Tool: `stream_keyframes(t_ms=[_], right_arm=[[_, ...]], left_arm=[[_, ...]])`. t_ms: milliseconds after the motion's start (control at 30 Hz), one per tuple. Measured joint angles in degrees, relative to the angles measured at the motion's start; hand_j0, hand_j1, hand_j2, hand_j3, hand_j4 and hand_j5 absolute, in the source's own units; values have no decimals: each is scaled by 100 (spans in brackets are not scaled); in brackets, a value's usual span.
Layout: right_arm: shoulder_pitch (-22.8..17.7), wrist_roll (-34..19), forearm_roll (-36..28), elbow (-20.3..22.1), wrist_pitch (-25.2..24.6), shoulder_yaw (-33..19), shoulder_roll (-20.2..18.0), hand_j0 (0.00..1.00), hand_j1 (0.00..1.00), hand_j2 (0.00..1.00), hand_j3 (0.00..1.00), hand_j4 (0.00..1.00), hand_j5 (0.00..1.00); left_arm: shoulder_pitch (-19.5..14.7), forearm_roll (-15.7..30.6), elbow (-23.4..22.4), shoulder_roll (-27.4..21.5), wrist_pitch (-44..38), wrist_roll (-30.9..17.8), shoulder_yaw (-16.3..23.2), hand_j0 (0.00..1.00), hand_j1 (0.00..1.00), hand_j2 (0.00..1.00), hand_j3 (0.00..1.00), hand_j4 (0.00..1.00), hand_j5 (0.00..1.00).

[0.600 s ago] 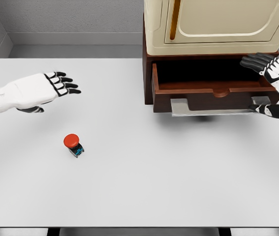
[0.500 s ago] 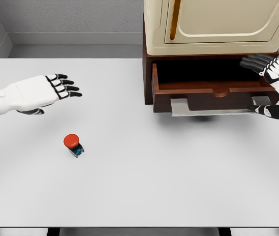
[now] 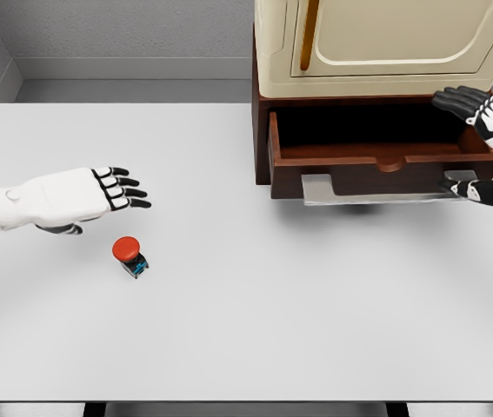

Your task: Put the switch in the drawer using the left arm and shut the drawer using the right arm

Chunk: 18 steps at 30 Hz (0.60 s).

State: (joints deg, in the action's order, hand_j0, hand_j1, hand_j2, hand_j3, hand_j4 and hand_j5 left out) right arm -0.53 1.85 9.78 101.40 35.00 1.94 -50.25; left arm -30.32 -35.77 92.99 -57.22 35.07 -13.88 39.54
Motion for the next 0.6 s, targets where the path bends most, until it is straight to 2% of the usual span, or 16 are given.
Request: stream_keyframes(t_ms=[100, 300, 600], right_arm=[[0, 6, -29, 0, 0, -8, 8, 100, 100, 100, 100, 100, 100], [0, 10, -50, 0, 0, -16, 12, 100, 100, 100, 100, 100, 100], [0, 9, -50, -1, 0, -10, 13, 100, 100, 100, 100, 100, 100]], left_arm=[[167, 15, 120, -135, 0, 7, -2, 100, 100, 100, 100, 100, 100], [246, 164, 390, -419, 0, 28, -18, 100, 100, 100, 100, 100, 100], [395, 267, 648, -371, 0, 30, 29, 100, 100, 100, 100, 100, 100]])
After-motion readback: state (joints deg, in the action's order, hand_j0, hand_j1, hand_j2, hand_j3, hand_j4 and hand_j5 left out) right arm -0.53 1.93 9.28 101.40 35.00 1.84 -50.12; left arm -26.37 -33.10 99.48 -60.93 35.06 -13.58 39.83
